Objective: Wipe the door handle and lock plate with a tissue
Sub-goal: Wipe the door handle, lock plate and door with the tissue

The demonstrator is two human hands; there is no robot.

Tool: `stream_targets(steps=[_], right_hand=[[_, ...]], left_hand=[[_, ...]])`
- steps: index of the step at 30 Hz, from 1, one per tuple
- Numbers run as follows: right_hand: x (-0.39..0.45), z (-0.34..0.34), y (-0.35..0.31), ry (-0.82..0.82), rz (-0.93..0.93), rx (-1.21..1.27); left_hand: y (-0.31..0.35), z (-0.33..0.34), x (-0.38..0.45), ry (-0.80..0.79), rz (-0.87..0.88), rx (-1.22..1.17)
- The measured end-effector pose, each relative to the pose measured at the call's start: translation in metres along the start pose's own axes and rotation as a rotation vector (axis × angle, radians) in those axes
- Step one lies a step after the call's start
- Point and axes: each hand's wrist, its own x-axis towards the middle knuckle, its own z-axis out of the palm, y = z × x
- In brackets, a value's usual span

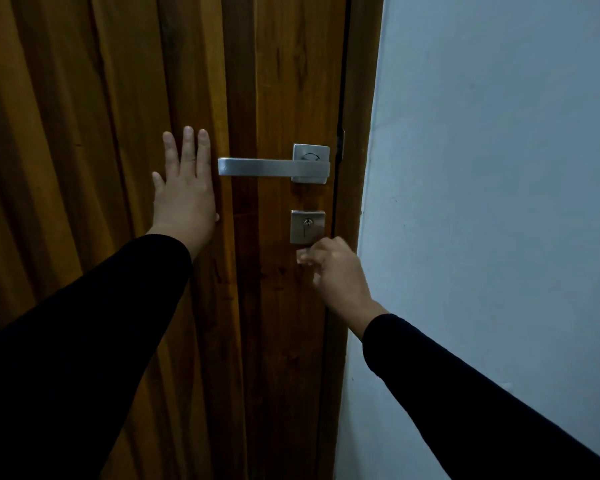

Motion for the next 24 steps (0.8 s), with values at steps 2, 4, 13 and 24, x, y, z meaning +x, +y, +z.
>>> stream_targets(steps=[2, 4, 13, 24], right_hand=[[-0.003, 0.0, 0.002, -0.025, -0.018, 0.031], [-0.003, -0.003, 0.002, 0.054, 0.038, 0.099], [0.028, -0.032, 0.005, 0.25, 0.672, 0.801], [0.038, -0.028, 0.004, 0.292, 0.516, 0.464]], left_hand=[[0.002, 0.0, -0.001, -0.01, 0.004, -0.006], [0.001, -0.001, -0.001, -0.011, 0.004, -0.003], [-0.003, -0.001, -0.001, -0.011, 0.018, 0.008], [-0.004, 0.001, 0.001, -0.003, 0.017, -0.017]])
